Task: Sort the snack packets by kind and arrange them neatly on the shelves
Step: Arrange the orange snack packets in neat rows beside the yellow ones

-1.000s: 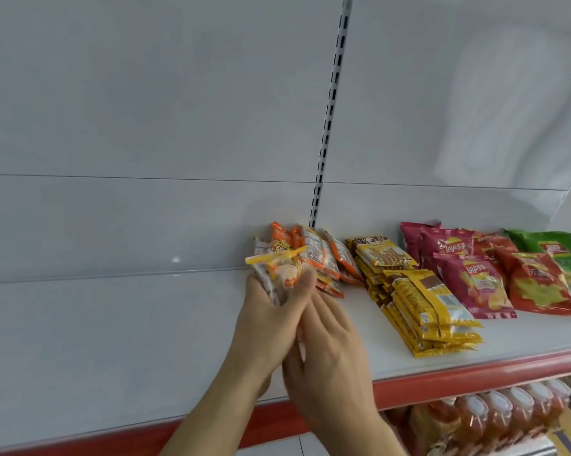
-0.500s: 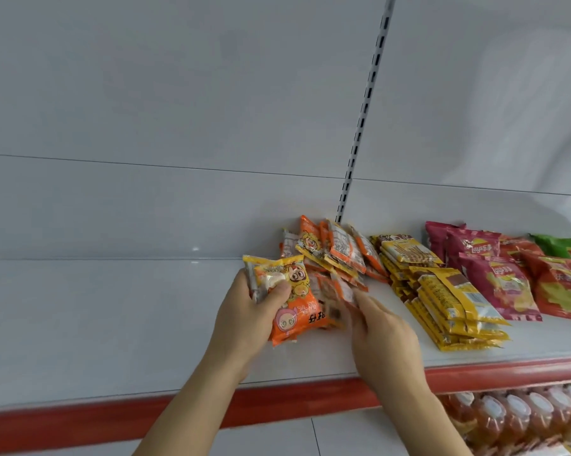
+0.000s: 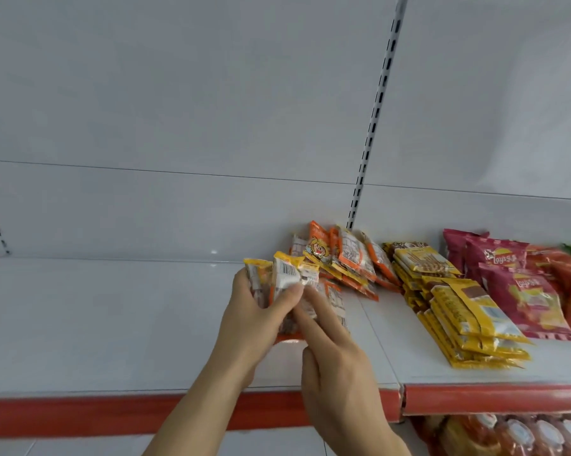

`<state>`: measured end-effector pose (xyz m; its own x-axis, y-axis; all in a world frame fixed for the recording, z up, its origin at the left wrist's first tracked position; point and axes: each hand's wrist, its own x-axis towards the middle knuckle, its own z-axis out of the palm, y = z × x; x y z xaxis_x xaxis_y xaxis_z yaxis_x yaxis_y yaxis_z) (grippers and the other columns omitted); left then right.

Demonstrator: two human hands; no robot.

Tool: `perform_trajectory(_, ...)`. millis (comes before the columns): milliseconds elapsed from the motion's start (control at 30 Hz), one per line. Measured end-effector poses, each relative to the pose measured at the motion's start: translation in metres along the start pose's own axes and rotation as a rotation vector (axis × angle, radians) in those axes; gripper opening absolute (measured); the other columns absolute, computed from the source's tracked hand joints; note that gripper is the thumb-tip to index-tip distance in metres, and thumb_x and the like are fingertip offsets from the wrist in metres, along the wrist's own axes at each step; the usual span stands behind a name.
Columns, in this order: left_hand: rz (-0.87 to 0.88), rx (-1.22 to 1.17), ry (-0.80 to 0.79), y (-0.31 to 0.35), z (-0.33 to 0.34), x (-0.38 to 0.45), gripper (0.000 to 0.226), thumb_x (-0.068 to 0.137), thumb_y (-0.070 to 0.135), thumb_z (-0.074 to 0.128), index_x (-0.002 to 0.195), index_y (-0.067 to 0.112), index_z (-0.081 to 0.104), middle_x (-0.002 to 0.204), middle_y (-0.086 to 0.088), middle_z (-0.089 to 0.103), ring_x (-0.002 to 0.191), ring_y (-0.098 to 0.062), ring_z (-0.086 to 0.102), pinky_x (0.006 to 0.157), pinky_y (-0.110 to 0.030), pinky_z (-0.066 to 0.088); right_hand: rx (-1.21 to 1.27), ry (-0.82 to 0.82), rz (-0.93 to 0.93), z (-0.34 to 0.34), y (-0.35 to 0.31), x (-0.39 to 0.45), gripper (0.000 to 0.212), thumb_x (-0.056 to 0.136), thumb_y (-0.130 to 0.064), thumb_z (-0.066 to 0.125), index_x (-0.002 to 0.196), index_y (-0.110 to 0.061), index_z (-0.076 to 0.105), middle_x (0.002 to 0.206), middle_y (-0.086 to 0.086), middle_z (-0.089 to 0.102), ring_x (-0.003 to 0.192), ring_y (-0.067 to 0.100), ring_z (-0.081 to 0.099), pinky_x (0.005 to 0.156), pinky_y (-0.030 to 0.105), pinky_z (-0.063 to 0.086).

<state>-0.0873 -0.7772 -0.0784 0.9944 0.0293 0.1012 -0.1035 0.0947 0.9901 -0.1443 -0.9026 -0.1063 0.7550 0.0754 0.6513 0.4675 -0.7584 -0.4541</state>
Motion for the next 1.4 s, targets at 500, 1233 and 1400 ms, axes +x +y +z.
perform_trajectory(500, 0.033, 0.096, 0.11, -0.007, -0.026, 0.009, 0.048, 0.091, 0.03, 0.079, 0.128, 0.038, 0.049, 0.108, 0.018, 0.072, 0.093, -0.001, 0.071, 0.081, -0.03, 0.057, -0.306, 0.061, 0.19, -0.027, 0.036, 0.031, 0.037, 0.094, -0.014, 0.065, 0.13, -0.022, 0.066, 0.115, -0.003, 0.073, 0.096, 0.024, 0.07, 0.07, 0.034, 0.054)
perform_trajectory(1233, -0.107, -0.223, 0.125, 0.006, -0.034, 0.001, 0.038, 0.091, 0.013, 0.077, 0.113, 0.037, 0.056, 0.099, -0.007, 0.078, 0.076, -0.029, 0.079, 0.051, -0.042, 0.062, -0.307, -0.388, 0.182, 0.008, 0.048, 0.029, 0.054, 0.094, -0.046, 0.052, 0.146, -0.033, 0.041, 0.159, -0.008, 0.03, 0.148, 0.022, 0.028, 0.116, 0.036, 0.034)
perform_trajectory(1400, -0.12, -0.22, 0.166, 0.007, -0.044, -0.007, 0.037, 0.092, 0.014, 0.076, 0.114, 0.036, 0.056, 0.101, -0.01, 0.077, 0.075, -0.032, 0.079, 0.052, -0.045, 0.063, -0.374, -0.304, 0.157, 0.006, 0.045, 0.037, 0.029, 0.098, -0.038, 0.057, 0.125, -0.033, 0.066, 0.124, -0.012, 0.066, 0.109, 0.023, 0.063, 0.084, 0.036, 0.054)
